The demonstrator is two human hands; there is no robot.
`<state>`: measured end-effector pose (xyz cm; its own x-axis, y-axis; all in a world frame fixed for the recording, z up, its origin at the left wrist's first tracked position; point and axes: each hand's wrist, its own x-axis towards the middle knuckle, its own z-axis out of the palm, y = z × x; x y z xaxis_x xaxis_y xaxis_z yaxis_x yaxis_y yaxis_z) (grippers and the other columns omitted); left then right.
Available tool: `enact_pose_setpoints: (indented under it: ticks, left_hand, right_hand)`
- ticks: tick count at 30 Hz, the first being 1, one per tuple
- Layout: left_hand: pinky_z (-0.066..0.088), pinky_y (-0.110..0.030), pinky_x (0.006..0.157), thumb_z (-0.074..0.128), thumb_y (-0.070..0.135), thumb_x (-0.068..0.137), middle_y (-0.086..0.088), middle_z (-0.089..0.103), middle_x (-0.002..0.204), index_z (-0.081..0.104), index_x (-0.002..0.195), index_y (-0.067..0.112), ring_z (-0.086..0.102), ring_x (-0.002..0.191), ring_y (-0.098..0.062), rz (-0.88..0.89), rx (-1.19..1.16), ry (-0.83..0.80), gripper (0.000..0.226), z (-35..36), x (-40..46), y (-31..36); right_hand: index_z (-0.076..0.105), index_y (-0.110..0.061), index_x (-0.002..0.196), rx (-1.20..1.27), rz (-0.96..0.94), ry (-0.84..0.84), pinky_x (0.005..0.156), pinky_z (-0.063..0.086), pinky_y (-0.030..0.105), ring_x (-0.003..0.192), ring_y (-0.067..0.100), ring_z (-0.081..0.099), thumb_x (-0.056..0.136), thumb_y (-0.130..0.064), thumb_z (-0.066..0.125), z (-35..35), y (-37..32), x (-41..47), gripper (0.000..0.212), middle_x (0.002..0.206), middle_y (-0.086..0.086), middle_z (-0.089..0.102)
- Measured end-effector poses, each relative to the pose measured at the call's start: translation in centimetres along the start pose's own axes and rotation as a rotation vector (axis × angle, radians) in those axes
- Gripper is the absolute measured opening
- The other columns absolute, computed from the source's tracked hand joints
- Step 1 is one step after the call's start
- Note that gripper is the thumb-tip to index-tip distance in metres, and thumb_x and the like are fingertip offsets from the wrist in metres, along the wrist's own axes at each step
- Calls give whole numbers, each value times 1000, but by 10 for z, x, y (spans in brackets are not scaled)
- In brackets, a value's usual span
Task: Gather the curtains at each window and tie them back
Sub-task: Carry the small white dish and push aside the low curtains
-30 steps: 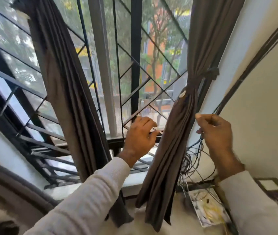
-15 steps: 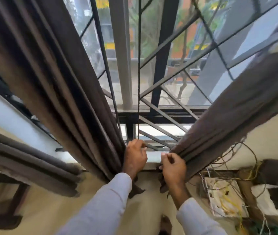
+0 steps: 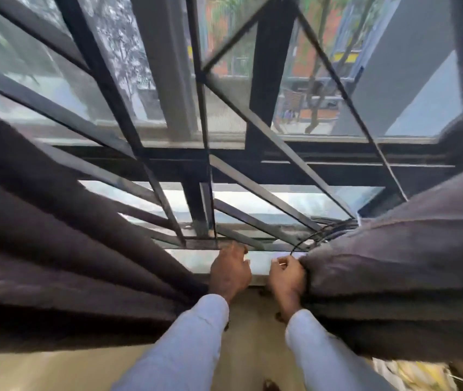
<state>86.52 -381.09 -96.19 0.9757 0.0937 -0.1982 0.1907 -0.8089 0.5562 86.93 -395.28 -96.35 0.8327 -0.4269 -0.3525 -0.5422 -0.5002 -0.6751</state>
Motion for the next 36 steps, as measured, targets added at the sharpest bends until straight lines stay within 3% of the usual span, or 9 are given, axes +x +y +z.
enact_pose_setpoints:
  ticks: [5, 9, 13, 17, 21, 25, 30, 36]
  left_hand:
    - [52, -40, 105, 65, 32, 101, -2, 63, 139, 63, 135, 22, 57, 130, -25, 82, 82, -95, 36, 58, 35, -28]
    - [50, -39, 107, 62, 34, 102, -1, 61, 143, 63, 135, 23, 56, 133, -25, 90, 99, -100, 35, 85, 58, -50]
    - [53, -37, 102, 66, 34, 100, -1, 65, 136, 67, 125, 26, 60, 128, -24, 72, 82, -75, 27, 98, 64, -72]
    - [53, -37, 98, 66, 35, 99, 2, 69, 126, 68, 122, 25, 61, 122, -22, 36, 62, -85, 26, 98, 58, -84]
    - [50, -35, 96, 61, 24, 100, -1, 69, 124, 69, 124, 18, 60, 120, -25, -24, 38, -79, 25, 81, 32, -85]
    - [39, -29, 74, 63, 19, 97, -5, 69, 101, 68, 97, 16, 65, 97, -28, -122, -66, -11, 5, 47, -15, -68]
    - [48, -33, 76, 65, 24, 97, -5, 70, 99, 63, 91, 17, 64, 91, -29, -227, -144, 4, 10, -16, -74, -37]
    - [54, -36, 88, 63, 20, 98, -2, 67, 103, 66, 95, 19, 64, 97, -28, -209, -208, -23, 5, -74, -161, -17]
  right_hand:
    - [71, -15, 122, -388, -194, -118, 79, 54, 39, 101, 41, 70, 100, -26, 59, 36, 46, 51, 28, 106, 20, 77]
    - [55, -19, 140, -573, -236, -160, 90, 53, 39, 115, 39, 67, 105, -29, 49, 60, 65, 83, 37, 121, 17, 74]
    - [63, -16, 125, -700, -184, -172, 93, 55, 38, 115, 33, 69, 103, -26, 45, 75, 80, 106, 30, 119, 13, 75]
    - [71, -14, 106, -739, -209, -199, 82, 56, 35, 107, 31, 72, 94, -18, 53, 78, 90, 106, 22, 110, 10, 77]
    - [74, -17, 111, -707, -279, -201, 79, 53, 35, 100, 36, 72, 98, -32, 54, 70, 93, 76, 28, 103, 15, 77]
    - [75, -17, 104, -657, -384, -259, 75, 52, 37, 95, 38, 69, 94, -44, 54, 41, 78, 20, 36, 92, 16, 76]
    - [69, -8, 75, -574, -437, -339, 59, 46, 37, 71, 40, 66, 79, -37, 56, -18, 45, -60, 32, 73, 18, 70]
    - [69, -7, 87, -487, -404, -323, 70, 51, 38, 84, 39, 63, 89, -37, 47, -89, 15, -163, 37, 90, 20, 68]
